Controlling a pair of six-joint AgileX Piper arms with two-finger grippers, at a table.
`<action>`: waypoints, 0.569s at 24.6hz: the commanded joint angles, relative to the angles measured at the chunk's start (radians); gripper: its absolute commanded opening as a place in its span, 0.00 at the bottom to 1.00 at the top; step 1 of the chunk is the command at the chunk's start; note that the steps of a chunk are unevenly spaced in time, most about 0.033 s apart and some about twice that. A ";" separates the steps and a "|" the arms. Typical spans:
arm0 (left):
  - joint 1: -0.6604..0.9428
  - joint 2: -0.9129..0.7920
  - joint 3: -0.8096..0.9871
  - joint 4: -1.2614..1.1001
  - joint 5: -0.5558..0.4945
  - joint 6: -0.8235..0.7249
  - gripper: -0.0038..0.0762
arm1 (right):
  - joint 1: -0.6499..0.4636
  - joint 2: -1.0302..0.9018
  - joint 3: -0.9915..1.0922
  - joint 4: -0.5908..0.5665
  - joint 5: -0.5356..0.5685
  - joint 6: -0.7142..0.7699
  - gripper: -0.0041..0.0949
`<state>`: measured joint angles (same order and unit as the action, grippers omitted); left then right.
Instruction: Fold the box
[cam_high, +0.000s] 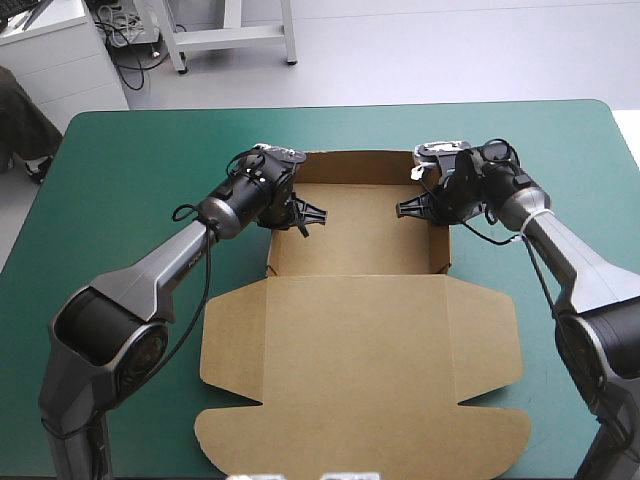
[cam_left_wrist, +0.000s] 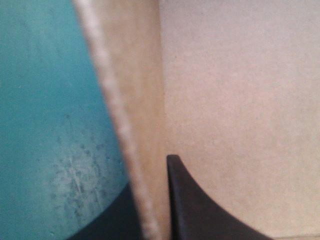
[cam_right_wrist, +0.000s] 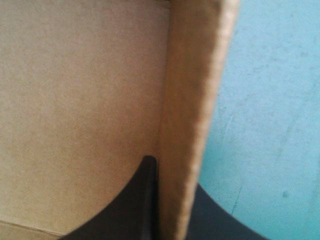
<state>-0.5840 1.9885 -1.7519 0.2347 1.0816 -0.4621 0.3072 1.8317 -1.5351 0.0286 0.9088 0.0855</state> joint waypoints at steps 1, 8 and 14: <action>0.021 0.000 -0.013 0.019 -0.081 0.050 0.01 | 0.013 -0.023 -0.032 0.042 -0.093 -0.085 0.02; 0.096 0.002 -0.013 0.016 -0.116 0.123 0.05 | 0.013 0.083 -0.205 0.022 -0.021 -0.079 0.06; 0.102 -0.001 -0.028 -0.006 -0.120 0.152 0.33 | 0.013 0.091 -0.279 0.022 0.023 -0.076 0.39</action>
<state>-0.4882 2.0224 -1.7501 0.1619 1.0271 -0.3539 0.3147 1.9823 -1.7544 0.0291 0.9665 0.0325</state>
